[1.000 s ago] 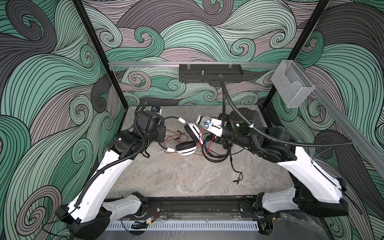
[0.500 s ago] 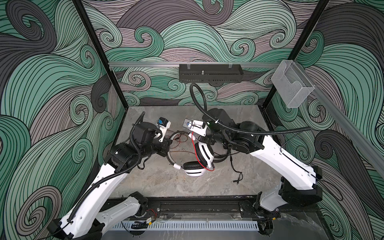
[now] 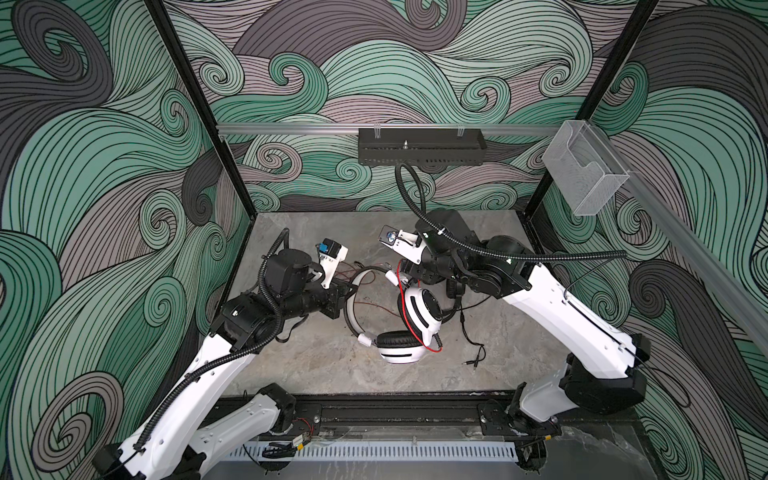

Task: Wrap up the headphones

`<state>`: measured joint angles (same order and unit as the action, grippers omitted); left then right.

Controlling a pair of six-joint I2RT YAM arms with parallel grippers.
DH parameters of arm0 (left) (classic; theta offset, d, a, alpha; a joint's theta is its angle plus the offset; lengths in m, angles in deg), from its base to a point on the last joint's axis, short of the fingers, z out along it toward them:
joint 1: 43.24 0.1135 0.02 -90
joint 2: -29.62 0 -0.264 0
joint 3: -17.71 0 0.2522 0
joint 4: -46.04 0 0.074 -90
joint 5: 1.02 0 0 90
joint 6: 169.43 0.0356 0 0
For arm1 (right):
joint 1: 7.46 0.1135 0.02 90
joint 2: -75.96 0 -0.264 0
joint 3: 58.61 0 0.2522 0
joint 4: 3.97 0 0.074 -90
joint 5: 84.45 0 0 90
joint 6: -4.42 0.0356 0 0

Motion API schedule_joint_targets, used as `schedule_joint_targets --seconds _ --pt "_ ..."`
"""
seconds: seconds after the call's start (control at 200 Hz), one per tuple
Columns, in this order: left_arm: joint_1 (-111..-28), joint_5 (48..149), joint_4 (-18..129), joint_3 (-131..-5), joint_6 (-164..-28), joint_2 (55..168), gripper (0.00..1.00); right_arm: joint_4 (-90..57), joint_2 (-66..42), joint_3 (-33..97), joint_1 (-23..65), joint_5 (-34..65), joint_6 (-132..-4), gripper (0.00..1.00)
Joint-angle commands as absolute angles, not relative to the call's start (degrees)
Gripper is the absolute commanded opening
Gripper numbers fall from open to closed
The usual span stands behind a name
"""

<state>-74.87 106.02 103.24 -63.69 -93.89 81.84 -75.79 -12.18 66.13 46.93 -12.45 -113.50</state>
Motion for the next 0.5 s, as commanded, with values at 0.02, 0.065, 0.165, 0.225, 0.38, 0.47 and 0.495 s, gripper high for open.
schedule_joint_targets --seconds 0.02,0.065,0.165,0.225,0.38,0.47,0.495 --pt "-74.97 110.36 95.15 -64.39 -100.31 79.86 0.0 -74.63 -9.38 67.55 44.16 -8.16 -109.27 0.75" --pt "-74.98 110.67 94.22 -64.19 -101.66 79.63 0.0 -74.63 -8.91 67.74 43.11 -6.51 -108.49 0.85" --pt "-75.02 110.96 92.14 -63.4 -104.22 78.86 0.0 -73.85 -7.69 67.07 41.56 -5.3 -107.86 0.93" --pt "-74.97 110.78 91.41 -63.12 -105.36 78.47 0.0 -73.47 -7.2 66.52 40.74 -4.7 -107.68 0.94" --pt "-74.97 111.54 88.74 -62.38 -108.2 78.23 0.0 -72.78 -6.45 66.2 39.56 -3.68 -107.64 0.98" --pt "-74.97 111.84 86.49 -61.51 -110.5 77.96 0.0 -72.42 -6.22 65.9 38.89 -3.09 -107.25 1.0" --pt "-74.97 112.23 85.74 -61.28 -111.12 77.82 0.0 -72.44 -6.08 65.83 38.73 -3.01 -107.13 0.99"
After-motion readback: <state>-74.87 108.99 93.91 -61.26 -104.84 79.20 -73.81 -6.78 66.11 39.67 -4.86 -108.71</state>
